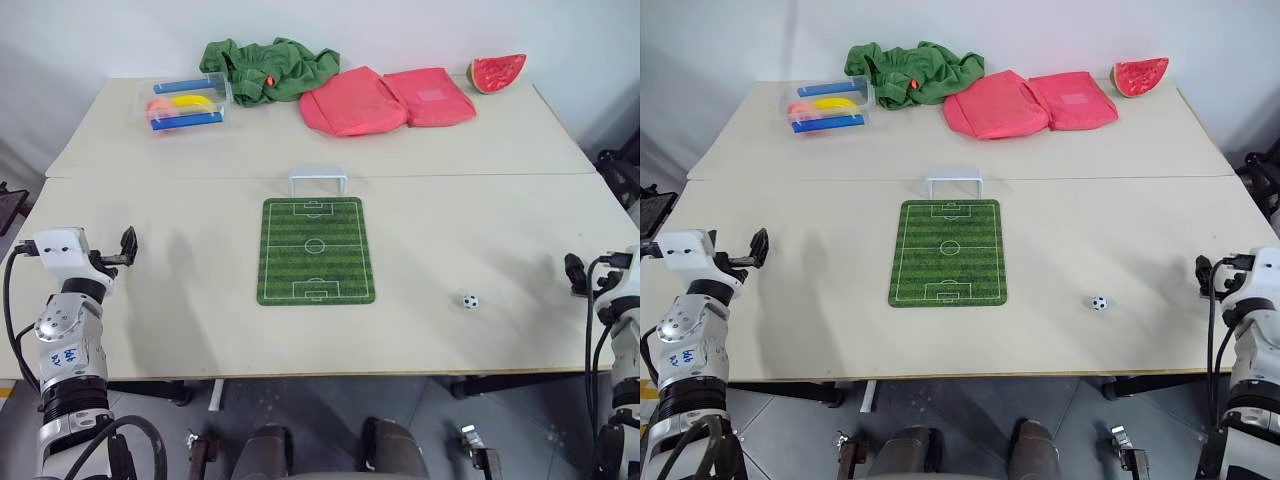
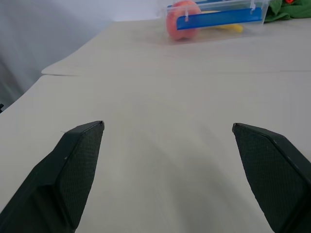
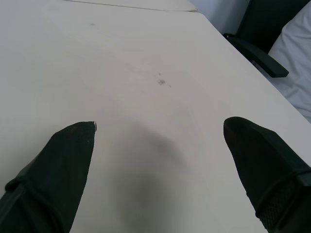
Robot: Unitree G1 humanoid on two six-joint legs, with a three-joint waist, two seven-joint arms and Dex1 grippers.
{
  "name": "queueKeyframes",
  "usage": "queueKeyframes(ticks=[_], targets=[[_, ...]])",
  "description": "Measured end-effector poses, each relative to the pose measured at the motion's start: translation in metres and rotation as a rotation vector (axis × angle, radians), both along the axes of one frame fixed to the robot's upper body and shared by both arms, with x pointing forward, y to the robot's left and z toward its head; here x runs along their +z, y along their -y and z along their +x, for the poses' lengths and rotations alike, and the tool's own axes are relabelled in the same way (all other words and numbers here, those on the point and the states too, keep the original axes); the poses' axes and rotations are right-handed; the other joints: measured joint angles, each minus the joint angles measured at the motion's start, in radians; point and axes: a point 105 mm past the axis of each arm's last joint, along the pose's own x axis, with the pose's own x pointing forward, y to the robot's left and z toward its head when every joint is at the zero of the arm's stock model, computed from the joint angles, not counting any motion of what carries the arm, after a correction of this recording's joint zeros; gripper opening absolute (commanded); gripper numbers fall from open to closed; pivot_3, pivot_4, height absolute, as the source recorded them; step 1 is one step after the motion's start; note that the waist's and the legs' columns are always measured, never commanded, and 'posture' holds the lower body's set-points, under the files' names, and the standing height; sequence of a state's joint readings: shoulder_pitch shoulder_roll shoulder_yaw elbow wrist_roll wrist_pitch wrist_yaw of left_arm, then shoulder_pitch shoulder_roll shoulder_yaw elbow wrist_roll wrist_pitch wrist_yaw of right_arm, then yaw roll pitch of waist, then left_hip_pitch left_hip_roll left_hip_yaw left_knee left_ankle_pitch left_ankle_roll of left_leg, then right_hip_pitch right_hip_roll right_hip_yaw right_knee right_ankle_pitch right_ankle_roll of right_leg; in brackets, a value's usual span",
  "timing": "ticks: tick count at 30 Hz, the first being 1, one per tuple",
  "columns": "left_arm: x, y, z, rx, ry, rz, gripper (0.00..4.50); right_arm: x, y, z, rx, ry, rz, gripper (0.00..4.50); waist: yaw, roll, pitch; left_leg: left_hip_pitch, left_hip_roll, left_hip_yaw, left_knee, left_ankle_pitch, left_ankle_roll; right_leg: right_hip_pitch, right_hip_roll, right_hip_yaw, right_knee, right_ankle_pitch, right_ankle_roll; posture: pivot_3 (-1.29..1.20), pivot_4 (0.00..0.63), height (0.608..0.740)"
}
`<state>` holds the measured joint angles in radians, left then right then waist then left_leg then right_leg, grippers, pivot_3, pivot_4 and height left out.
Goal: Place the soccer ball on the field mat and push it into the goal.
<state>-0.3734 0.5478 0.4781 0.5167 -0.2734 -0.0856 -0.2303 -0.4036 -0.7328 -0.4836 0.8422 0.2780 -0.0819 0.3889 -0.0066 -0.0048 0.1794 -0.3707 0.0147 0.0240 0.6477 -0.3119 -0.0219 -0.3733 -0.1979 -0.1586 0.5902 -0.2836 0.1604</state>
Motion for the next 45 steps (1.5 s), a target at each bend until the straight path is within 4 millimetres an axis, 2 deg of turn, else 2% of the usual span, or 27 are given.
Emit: queueKeyframes(ticks=[6, 13, 15, 17, 19, 23, 25, 30, 35, 43, 45], targets=[[0.005, 0.001, 0.002, 0.0, 0.019, 0.006, 4.5, 0.005, 0.0, -0.002, 0.0, 0.011, -0.028, 4.43, 0.001, 0.0, 0.0, 0.0, 0.0, 0.0, 0.0, 0.0, 0.0, 0.0, 0.0, 0.0, 0.0, 0.0, 0.0, 0.0, 0.15, 0.74], [0.009, 0.013, 0.006, -0.107, -0.003, -0.012, 4.5, 0.04, -0.008, -0.003, 0.005, 0.074, -0.076, 4.43, 0.003, 0.0, 0.0, 0.0, 0.0, 0.0, 0.0, 0.0, 0.0, 0.0, 0.0, 0.0, 0.001, 0.0, 0.0, 0.0, 0.15, 0.74], [0.009, 0.022, 0.008, -0.19, -0.048, 0.02, 4.5, 0.05, -0.028, -0.002, 0.106, 0.069, -0.094, 4.43, 0.002, 0.0, 0.0, 0.0, 0.0, 0.0, 0.0, 0.0, 0.0, -0.001, 0.0, 0.0, 0.001, 0.0, 0.0, 0.0, 0.15, 0.74], [0.012, 0.039, 0.01, -0.295, -0.07, 0.052, 4.5, 0.055, -0.057, 0.001, 0.251, 0.053, -0.099, 4.43, 0.003, 0.0, 0.0, 0.0, 0.0, 0.0, 0.0, 0.0, 0.0, -0.001, 0.0, 0.001, 0.001, 0.0, 0.0, 0.0, 0.15, 0.74], [0.011, 0.05, 0.008, -0.377, -0.079, 0.068, 4.5, 0.056, -0.08, 0.001, 0.368, 0.026, -0.104, 4.43, 0.004, 0.0, 0.0, 0.0, 0.0, 0.0, 0.001, 0.0, 0.0, -0.001, 0.0, 0.001, 0.001, 0.0, 0.0, 0.0, 0.15, 0.74], [0.0, 0.076, -0.005, -0.604, -0.12, 0.119, 4.5, 0.038, -0.153, -0.013, 0.794, -0.139, -0.2, 4.43, 0.005, 0.0, 0.0, 0.0, 0.001, 0.001, 0.001, -0.001, -0.001, -0.001, 0.002, 0.001, 0.001, 0.0, 0.0, 0.0, 0.15, 0.74], [0.002, 0.089, -0.009, -0.683, -0.099, 0.119, 4.5, 0.027, -0.164, -0.017, 0.883, -0.196, -0.217, 4.43, 0.007, 0.0, 0.0, -0.001, 0.001, 0.001, 0.003, -0.001, 0.001, 0.0, 0.001, 0.001, 0.001, 0.0, 0.0, 0.0, 0.15, 0.74], [-0.001, 0.095, -0.019, -0.727, -0.111, 0.13, 4.5, 0.01, -0.158, -0.023, 0.944, -0.297, -0.24, 4.43, 0.009, -0.001, 0.0, 0.0, 0.001, 0.001, 0.003, -0.002, 0.001, 0.0, 0.001, 0.001, 0.001, 0.001, 0.0, 0.0, 0.15, 0.74], [-0.002, 0.097, -0.025, -0.727, -0.119, 0.136, 4.5, -0.005, -0.161, -0.027, 1.001, -0.358, -0.218, 4.43, 0.006, -0.001, 0.0, 0.0, 0.001, 0.001, 0.004, -0.002, 0.001, 0.0, 0.001, 0.001, 0.001, 0.001, 0.0, 0.0, 0.15, 0.74], [-0.002, 0.093, -0.026, -0.705, -0.125, 0.125, 4.5, -0.008, -0.158, -0.027, 1.015, -0.367, -0.217, 4.43, 0.007, -0.001, 0.0, 0.0, 0.001, 0.001, 0.004, -0.002, 0.001, 0.0, 0.001, 0.001, 0.001, 0.001, 0.0, 0.0, 0.15, 0.74], [-0.002, 0.093, -0.025, -0.703, -0.123, 0.125, 4.5, -0.009, -0.159, -0.028, 1.019, -0.371, -0.214, 4.04, 0.007, -0.001, 0.0, 0.0, 0.001, 0.001, 0.004, -0.002, 0.001, 0.0, 0.001, 0.001, 0.001, 0.001, 0.0, 0.0, 0.15, 0.74]])
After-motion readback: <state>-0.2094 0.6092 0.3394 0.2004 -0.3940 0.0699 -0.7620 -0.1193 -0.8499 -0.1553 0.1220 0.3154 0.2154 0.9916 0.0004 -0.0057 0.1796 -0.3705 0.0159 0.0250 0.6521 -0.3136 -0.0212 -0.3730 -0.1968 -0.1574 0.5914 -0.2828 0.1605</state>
